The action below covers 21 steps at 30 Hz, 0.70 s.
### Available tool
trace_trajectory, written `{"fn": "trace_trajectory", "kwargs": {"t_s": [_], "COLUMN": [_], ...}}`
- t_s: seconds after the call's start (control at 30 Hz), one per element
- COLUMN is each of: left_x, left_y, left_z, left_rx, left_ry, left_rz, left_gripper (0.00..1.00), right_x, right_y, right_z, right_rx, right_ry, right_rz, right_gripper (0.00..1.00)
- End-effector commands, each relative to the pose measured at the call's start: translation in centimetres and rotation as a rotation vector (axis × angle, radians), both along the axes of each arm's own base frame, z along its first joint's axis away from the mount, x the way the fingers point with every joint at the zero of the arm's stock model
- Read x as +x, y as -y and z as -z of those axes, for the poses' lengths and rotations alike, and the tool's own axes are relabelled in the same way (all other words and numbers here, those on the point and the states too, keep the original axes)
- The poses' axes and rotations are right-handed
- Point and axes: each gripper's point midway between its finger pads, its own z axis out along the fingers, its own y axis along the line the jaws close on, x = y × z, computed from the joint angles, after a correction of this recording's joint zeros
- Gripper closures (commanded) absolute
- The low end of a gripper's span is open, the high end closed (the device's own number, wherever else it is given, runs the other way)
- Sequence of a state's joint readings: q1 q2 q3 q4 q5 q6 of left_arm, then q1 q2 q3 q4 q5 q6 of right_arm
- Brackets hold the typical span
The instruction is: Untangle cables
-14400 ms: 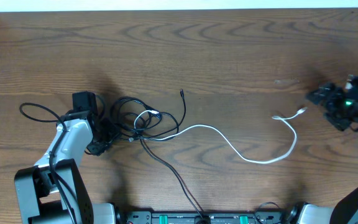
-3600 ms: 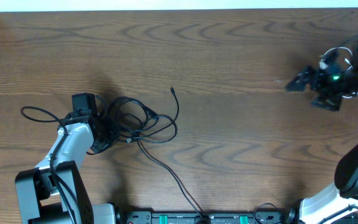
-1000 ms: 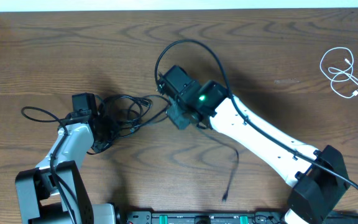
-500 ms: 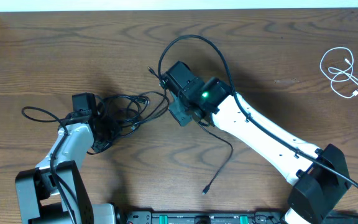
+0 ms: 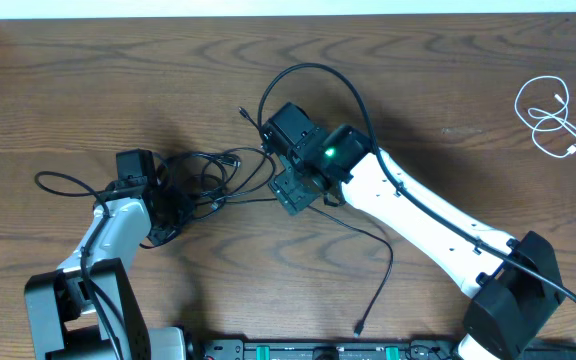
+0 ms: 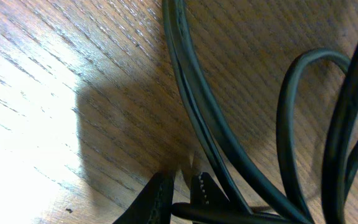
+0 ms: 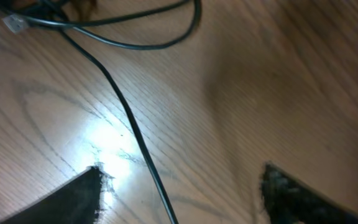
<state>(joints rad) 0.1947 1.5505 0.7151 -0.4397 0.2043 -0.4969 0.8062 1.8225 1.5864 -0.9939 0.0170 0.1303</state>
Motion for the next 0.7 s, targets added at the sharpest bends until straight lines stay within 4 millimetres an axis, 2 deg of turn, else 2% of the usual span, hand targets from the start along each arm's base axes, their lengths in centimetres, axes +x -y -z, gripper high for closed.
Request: {"fn": "trace_trajectory", "kwargs": {"t_s": [0.0, 0.1, 0.2, 0.23, 0.27, 0.33, 0.5, 0.67], "left_x": [-1.2, -1.4, -0.5, 0.0, 0.9, 1.9, 3.1, 2.7], "left_y": [0.1, 0.3, 2.5, 3.5, 5.4, 7.1, 9.1, 9.8], "left_z": [1.1, 1.1, 0.3, -0.3, -1.8, -3.8, -7.6, -8.6], "left_rx": [-0.002, -0.009, -0.106, -0.159, -0.255, -0.352, -0.480, -0.525], "left_ry": [-0.047, -0.054, 0.014, 0.054, 0.128, 0.209, 0.332, 0.355], "left_rz": [0.005, 0.016, 0.180, 0.240, 0.319, 0.371, 0.421, 0.446], "left_gripper": [0.83, 0.92, 0.92, 0.93, 0.92, 0.93, 0.92, 0.92], "right_x": [0.2, 0.5, 0.6, 0.7, 0.9, 1.0, 1.4, 1.9], "right_y": [-0.1, -0.4, -0.4, -0.3, -0.1, 0.1, 0.5, 0.7], "right_z": [0.2, 0.5, 0.7, 0.7, 0.7, 0.7, 0.6, 0.1], "right_rx": [0.019, 0.038, 0.048, 0.048, 0.048, 0.056, 0.118, 0.236], "right_ry": [-0.001, 0.007, 0.001, 0.001, 0.001, -0.009, -0.070, -0.166], "right_rz": [0.006, 0.028, 0.058, 0.061, 0.067, 0.073, 0.092, 0.108], "right_gripper": [0.14, 0.08, 0.05, 0.05, 0.05, 0.06, 0.05, 0.01]}}
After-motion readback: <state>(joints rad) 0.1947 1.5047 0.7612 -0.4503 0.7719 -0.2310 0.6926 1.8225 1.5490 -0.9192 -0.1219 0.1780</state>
